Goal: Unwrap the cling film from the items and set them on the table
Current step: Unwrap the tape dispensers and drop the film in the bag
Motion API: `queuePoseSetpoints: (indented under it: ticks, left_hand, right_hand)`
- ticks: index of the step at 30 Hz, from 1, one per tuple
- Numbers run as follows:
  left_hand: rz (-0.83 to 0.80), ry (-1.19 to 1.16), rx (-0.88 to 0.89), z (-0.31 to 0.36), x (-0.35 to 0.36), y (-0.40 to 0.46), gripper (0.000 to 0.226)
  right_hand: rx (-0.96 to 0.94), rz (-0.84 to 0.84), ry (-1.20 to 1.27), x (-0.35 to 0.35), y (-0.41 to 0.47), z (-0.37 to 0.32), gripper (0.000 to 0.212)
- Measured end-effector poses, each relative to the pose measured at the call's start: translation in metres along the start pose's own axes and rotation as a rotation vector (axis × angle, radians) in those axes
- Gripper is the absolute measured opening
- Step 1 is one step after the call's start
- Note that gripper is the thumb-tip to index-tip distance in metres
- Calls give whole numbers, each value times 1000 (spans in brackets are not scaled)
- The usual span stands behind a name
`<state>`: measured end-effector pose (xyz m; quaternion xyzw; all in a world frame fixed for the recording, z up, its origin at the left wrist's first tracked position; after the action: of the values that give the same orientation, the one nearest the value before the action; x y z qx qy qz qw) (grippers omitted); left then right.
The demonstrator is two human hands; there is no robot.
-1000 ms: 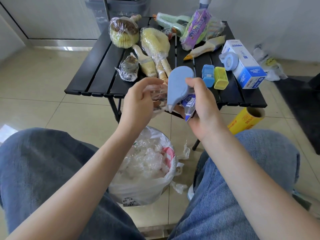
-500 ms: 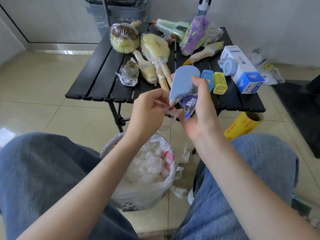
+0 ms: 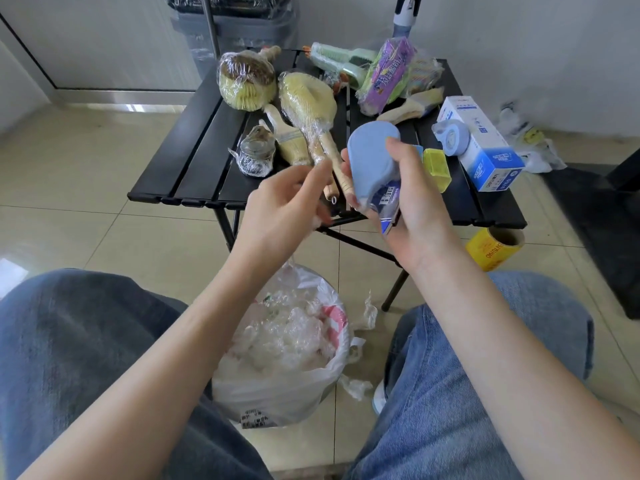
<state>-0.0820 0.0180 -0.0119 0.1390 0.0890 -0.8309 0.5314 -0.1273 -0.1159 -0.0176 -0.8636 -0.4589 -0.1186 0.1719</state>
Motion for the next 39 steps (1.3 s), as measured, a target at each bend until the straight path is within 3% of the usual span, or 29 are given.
queuePoseSetpoints:
  ticks: [3, 6, 11, 14, 16, 19, 21, 26, 30, 33, 35, 38, 39]
  left_hand:
    - [-105, -15, -28, 13, 7, 16, 37]
    - [-166, -100, -66, 22, 17, 29, 39]
    - [-31, -34, -89, 21, 13, 64, 45]
    - [54, 93, -45, 23, 15, 89, 36]
    - [78, 159, -34, 26, 21, 103, 32]
    - [20, 305, -34, 28, 37, 124, 26]
    - [-47, 432, -31, 28, 50, 138, 21]
    - [-119, 685, -31, 20, 67, 164, 33]
    - [-79, 701, 27, 15, 72, 169, 28]
    - [-42, 724, 82, 13, 73, 167, 29]
    - [-42, 739, 91, 13, 72, 167, 31]
    - [-53, 730, 119, 16, 66, 167, 25]
    - [-39, 710, 138, 17, 62, 167, 27]
  right_hand:
    - [-67, -43, -147, -1, 2, -4, 19]
    - [-121, -77, -149, -1, 4, -10, 18]
    - [-231, 99, -431, -17, 35, -32, 38]
    - [-370, 170, -608, -23, 56, -51, 25]
    - [-420, 157, -742, -23, 70, -61, 30]
    - [-404, 136, -882, -26, 96, -67, 36]
    - [-379, 133, -898, -31, 110, -71, 29]
    - [-288, 73, -942, -41, 138, -68, 23]
    - [-222, 4, -962, -40, 150, -61, 33]
    - [-207, -35, -998, -45, 157, -59, 12]
    - [-211, -46, -1035, -46, 155, -59, 20]
    - [-247, -24, -1072, -46, 157, -56, 11]
    - [-266, -16, -1105, -44, 157, -55, 19]
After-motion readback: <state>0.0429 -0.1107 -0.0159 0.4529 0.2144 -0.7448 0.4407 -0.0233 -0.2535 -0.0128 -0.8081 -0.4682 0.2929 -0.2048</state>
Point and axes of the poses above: each hand's wrist, its own y-axis towards the middle knuckle, its own x-axis out of the palm, z = x × y, the point moved 3 cm from there along y, towards the middle knuckle, and after that the axes turned 3 degrees about -x, right-handed, at the moved point
